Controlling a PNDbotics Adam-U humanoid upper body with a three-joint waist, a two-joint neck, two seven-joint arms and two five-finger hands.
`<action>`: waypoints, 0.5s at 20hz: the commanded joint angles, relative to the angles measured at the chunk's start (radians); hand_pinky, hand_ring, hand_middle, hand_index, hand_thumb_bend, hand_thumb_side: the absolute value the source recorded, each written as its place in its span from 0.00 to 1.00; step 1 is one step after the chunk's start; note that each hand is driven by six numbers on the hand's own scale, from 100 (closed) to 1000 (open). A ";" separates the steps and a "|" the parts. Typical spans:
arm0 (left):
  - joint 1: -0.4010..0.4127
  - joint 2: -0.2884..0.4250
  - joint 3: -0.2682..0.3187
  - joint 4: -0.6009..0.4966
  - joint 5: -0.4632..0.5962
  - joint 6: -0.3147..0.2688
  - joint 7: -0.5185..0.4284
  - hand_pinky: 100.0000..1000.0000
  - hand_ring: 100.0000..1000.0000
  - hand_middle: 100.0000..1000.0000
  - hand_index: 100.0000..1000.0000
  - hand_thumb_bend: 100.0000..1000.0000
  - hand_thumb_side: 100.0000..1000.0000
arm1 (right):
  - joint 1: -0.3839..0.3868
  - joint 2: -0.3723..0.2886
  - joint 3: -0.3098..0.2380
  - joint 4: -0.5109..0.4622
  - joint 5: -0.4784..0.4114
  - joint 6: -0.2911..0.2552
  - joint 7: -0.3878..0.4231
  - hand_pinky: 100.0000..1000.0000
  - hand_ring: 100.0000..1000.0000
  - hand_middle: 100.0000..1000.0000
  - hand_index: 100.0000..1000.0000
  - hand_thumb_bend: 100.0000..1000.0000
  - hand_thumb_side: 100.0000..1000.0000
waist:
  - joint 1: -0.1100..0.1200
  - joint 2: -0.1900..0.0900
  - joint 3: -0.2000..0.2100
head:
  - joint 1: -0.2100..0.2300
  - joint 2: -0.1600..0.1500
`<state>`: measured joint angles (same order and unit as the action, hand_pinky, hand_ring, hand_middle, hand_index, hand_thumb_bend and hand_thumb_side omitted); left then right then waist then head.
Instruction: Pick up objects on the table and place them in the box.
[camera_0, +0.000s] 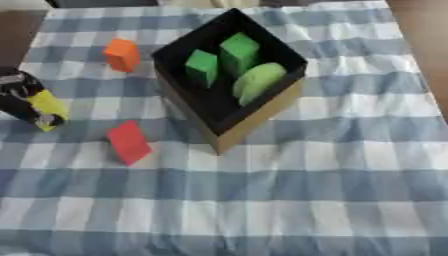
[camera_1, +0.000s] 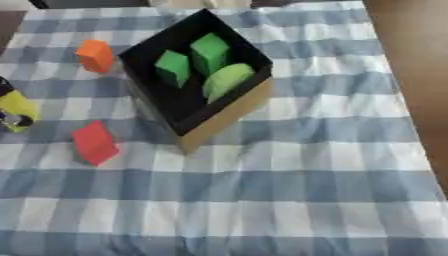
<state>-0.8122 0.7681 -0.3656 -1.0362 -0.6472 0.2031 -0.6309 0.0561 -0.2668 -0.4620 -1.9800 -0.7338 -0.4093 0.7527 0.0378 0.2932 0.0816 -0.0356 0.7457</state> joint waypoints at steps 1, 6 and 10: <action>-0.024 0.013 0.007 0.003 -0.001 0.004 0.012 0.89 0.81 0.66 0.78 0.48 0.39 | -0.004 -0.008 -0.010 -0.020 0.008 -0.079 0.083 1.00 1.00 0.34 1.00 0.00 0.47 | 0.015 -0.017 0.000 | 0.005 0.000; -0.025 0.009 0.009 0.000 0.006 0.010 0.026 0.84 0.75 0.57 0.65 0.32 0.31 | -0.003 -0.002 -0.013 -0.020 0.020 -0.072 0.083 1.00 1.00 0.34 1.00 0.00 0.47 | 0.017 -0.016 -0.002 | 0.005 -0.001; -0.019 0.018 0.019 -0.018 0.005 0.020 0.046 0.83 0.73 0.56 0.59 0.22 0.28 | -0.004 -0.001 -0.014 -0.020 0.026 -0.068 0.080 1.00 1.00 0.34 1.00 0.00 0.47 | 0.019 -0.016 -0.001 | 0.006 0.001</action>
<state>-0.8183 0.7504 -0.3635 -1.0379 -0.6432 0.2207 -0.5943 0.0537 -0.2583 -0.4678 -1.9800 -0.7150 -0.4046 0.7573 0.0425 0.2933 0.0799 -0.0328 0.7458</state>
